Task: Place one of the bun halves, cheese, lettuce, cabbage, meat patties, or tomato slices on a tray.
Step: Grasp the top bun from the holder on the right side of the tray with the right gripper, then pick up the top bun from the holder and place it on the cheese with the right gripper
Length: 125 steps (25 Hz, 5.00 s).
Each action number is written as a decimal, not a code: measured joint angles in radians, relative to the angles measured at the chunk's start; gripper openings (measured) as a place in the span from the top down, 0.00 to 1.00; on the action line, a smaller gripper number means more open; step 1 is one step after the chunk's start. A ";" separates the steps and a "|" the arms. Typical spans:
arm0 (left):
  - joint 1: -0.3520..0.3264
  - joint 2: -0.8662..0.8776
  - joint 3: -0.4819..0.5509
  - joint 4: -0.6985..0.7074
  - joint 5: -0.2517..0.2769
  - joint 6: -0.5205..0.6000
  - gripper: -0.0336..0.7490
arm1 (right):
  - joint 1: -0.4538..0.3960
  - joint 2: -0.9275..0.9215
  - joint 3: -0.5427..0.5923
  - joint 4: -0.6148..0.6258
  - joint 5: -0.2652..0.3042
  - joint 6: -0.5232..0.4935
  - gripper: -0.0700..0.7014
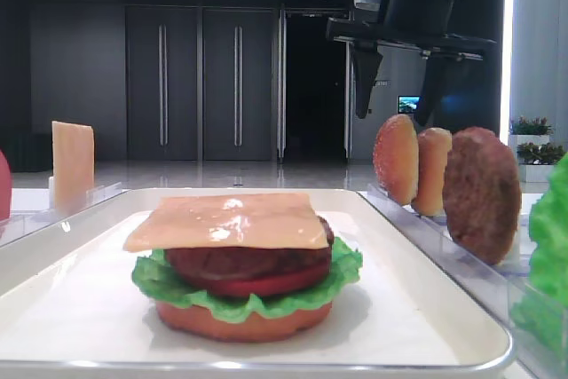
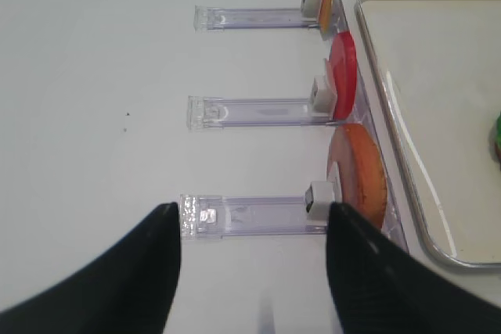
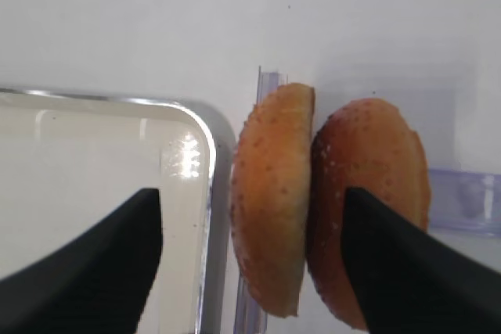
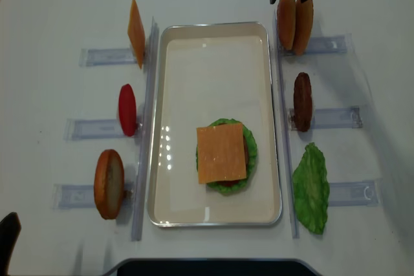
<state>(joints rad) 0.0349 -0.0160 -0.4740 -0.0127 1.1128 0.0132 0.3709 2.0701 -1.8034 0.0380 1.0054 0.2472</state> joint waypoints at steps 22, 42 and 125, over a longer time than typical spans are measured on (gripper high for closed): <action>0.000 0.000 0.000 0.000 0.000 0.000 0.38 | 0.001 0.028 0.000 0.004 -0.015 0.001 0.56; 0.000 0.000 0.000 0.000 0.000 0.000 0.38 | 0.002 0.015 0.000 0.018 0.001 0.003 0.64; 0.000 0.000 0.000 0.000 0.000 0.000 0.38 | 0.213 -0.593 1.165 1.738 -0.325 -1.293 0.65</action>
<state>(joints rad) 0.0349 -0.0160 -0.4740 -0.0127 1.1128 0.0132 0.5840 1.4769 -0.6385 1.7760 0.6802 -1.0458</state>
